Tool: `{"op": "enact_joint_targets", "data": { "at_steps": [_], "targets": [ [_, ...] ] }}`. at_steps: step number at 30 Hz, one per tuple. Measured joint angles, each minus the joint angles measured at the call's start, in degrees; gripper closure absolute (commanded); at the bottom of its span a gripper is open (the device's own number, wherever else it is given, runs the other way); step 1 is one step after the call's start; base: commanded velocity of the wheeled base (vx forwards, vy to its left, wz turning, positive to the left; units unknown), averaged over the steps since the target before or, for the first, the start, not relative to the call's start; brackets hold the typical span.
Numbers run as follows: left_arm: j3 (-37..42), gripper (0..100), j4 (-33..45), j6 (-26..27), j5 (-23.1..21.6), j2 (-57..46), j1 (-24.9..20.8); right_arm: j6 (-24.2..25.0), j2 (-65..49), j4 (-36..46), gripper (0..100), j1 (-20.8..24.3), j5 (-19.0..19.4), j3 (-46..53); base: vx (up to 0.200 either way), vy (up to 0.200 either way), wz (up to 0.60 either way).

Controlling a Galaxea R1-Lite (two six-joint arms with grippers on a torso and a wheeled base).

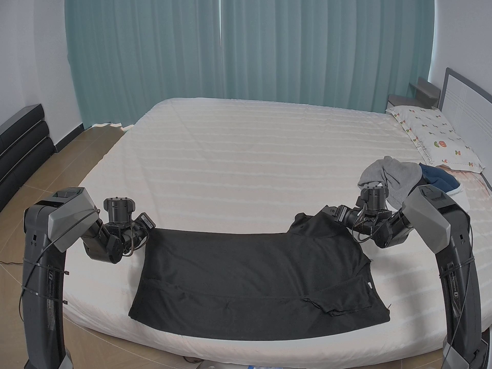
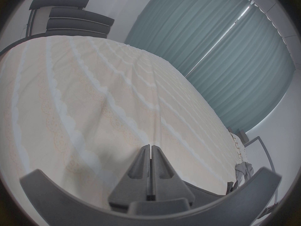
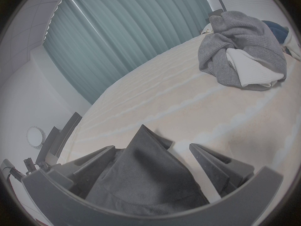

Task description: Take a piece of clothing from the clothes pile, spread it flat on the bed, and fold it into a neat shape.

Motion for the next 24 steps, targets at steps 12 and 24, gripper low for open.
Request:
{"op": "enact_joint_targets", "data": {
  "at_steps": [12, 24],
  "targets": [
    [-0.09, 100, 0.02, 0.00, 0.00, 0.02, 0.00, 0.76, 1.57, -1.37, 100, -0.55, 0.79, 0.16, 0.000, 0.000, 0.00],
    [-0.22, 100, 0.09, 0.01, 0.00, 0.02, 0.00, 0.90, -0.84, -3.21, 100, -2.78, 4.35, 4.71, 0.000, 0.000, 0.00]
  ]
}}
